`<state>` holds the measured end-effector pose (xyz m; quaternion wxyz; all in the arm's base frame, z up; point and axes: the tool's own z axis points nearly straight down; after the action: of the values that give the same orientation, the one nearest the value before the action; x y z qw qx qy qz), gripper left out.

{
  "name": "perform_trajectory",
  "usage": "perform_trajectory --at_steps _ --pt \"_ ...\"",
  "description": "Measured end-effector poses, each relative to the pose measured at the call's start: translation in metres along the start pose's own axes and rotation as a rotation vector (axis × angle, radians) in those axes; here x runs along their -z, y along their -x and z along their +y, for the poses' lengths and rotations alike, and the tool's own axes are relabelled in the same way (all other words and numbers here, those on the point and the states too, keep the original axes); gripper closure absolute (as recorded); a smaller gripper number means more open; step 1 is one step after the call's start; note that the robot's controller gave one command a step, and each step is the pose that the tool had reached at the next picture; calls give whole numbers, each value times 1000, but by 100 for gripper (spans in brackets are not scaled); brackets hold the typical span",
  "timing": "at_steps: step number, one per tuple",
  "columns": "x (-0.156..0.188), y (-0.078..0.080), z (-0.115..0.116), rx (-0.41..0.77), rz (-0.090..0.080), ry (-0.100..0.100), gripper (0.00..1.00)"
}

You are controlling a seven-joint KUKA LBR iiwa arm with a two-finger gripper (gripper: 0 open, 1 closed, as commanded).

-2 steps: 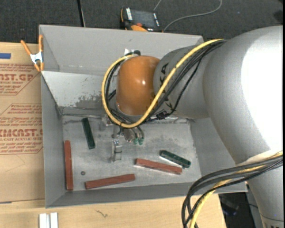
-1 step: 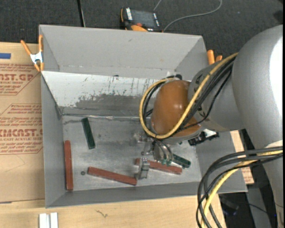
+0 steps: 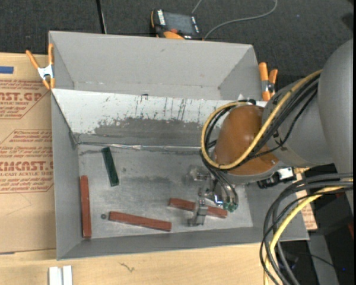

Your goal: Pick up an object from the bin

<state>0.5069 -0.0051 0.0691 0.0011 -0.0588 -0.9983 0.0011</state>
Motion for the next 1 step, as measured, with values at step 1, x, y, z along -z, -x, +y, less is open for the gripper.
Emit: perform_trajectory --at_steps 1 --pt "0 0 3 4 -1 3 100"
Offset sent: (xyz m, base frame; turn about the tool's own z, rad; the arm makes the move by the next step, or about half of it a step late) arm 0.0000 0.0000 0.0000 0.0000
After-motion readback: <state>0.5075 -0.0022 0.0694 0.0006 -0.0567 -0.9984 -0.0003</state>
